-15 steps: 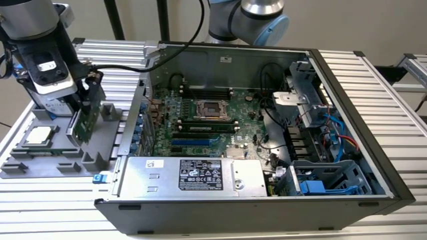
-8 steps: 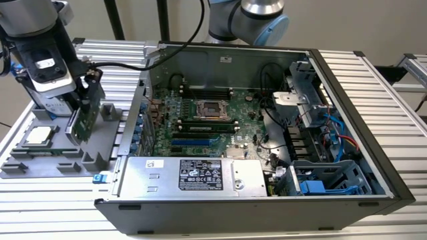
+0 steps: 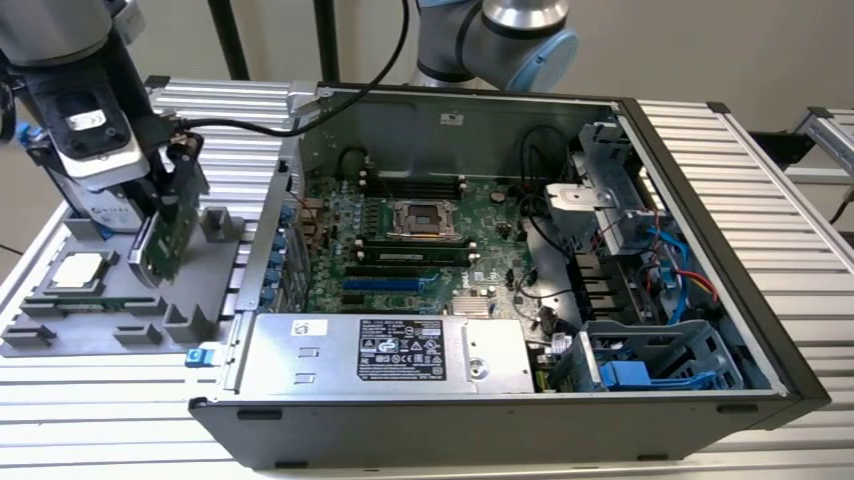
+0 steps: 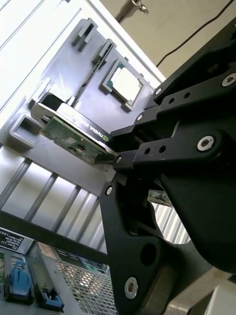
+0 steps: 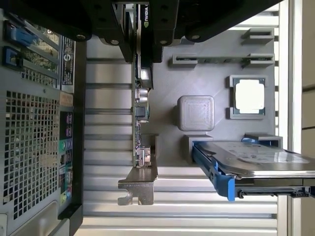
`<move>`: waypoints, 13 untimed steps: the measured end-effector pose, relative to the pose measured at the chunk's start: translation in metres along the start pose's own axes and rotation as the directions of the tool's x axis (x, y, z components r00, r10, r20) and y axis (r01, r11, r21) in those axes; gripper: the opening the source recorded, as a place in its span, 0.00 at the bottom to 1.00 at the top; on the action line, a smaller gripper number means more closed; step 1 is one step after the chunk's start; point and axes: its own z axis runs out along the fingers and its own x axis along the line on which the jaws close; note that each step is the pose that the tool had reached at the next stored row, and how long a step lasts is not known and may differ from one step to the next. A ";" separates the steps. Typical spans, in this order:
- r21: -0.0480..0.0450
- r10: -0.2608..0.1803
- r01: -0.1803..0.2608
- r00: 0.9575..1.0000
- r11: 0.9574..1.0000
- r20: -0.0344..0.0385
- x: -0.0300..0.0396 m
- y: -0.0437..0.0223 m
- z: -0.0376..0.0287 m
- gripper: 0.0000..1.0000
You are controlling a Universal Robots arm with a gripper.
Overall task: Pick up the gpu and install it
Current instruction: 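Pick up the gpu and move the gpu toward the slot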
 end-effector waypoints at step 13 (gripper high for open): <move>0.000 0.000 0.000 1.000 1.000 0.000 0.0000 0.0005 -0.0094 0.00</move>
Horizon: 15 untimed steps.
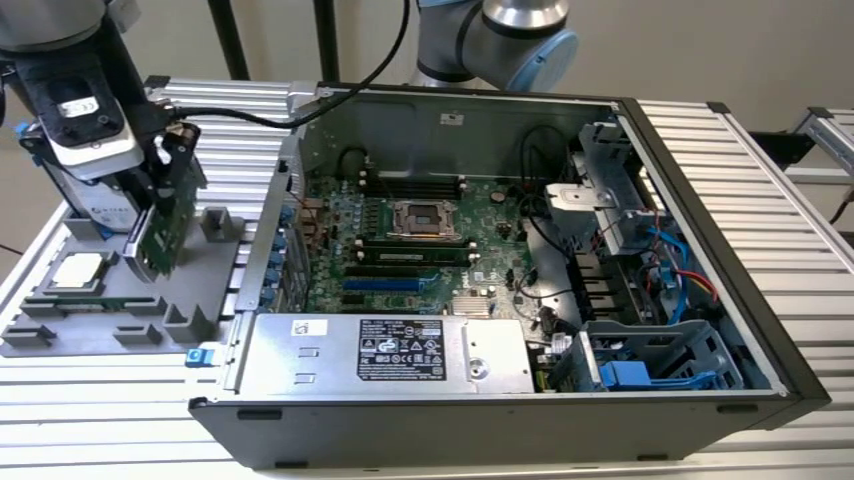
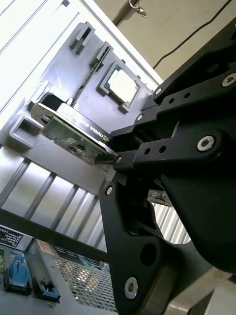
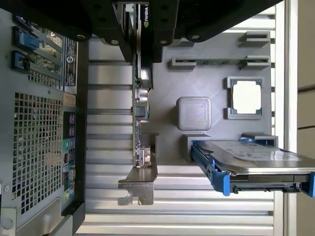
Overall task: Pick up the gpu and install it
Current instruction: 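Pick up the gpu and move the gpu toward the slot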
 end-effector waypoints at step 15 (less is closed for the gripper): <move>0.000 0.000 0.000 1.000 1.000 0.000 0.0000 0.0006 -0.0114 0.00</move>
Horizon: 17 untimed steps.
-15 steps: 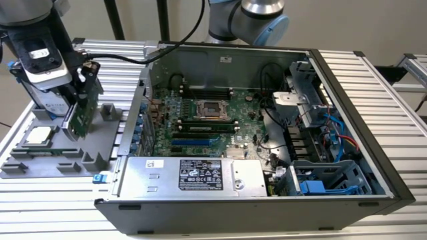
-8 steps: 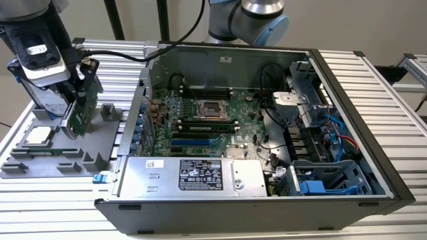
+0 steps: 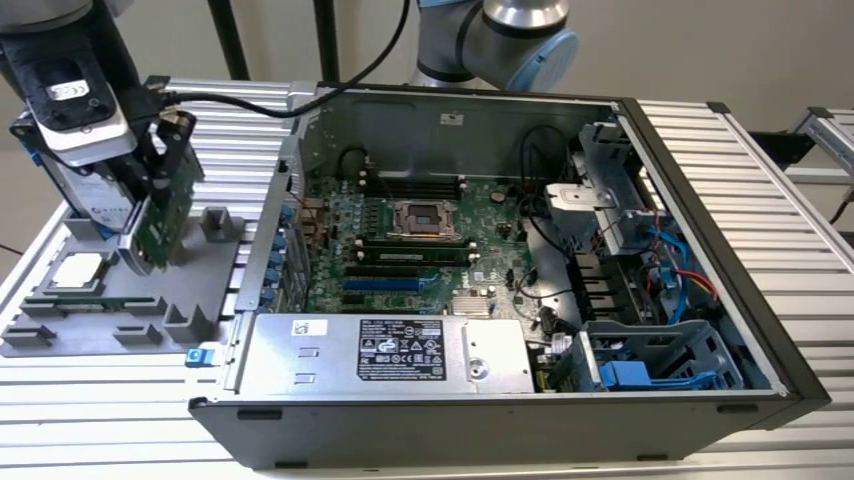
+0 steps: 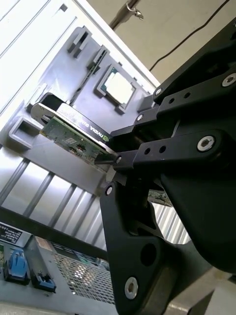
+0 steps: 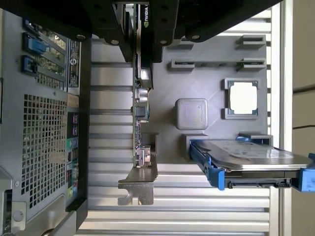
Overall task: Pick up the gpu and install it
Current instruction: 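Pick up the gpu and move the gpu toward the slot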
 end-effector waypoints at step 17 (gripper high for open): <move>0.000 0.000 0.000 1.000 1.000 0.000 -0.0001 0.0006 -0.0109 0.00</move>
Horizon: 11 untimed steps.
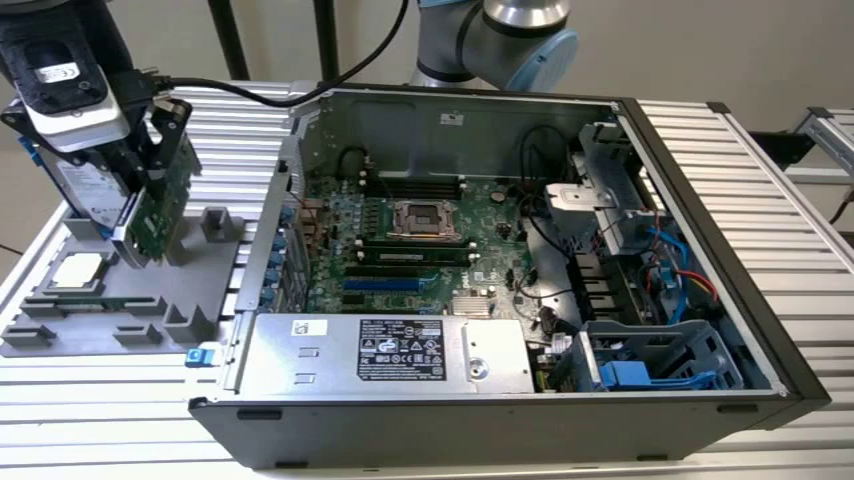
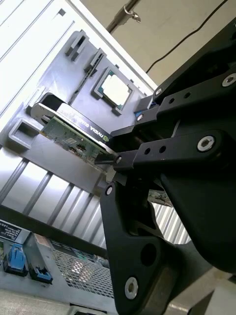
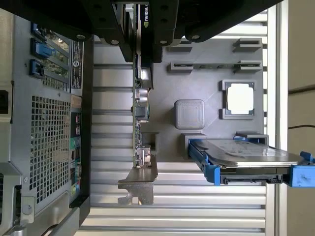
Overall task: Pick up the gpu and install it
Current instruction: 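Pick up the gpu and move the gpu toward the slot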
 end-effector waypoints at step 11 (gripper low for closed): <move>0.000 0.000 0.000 1.000 1.000 0.000 0.0000 0.0003 -0.0064 0.00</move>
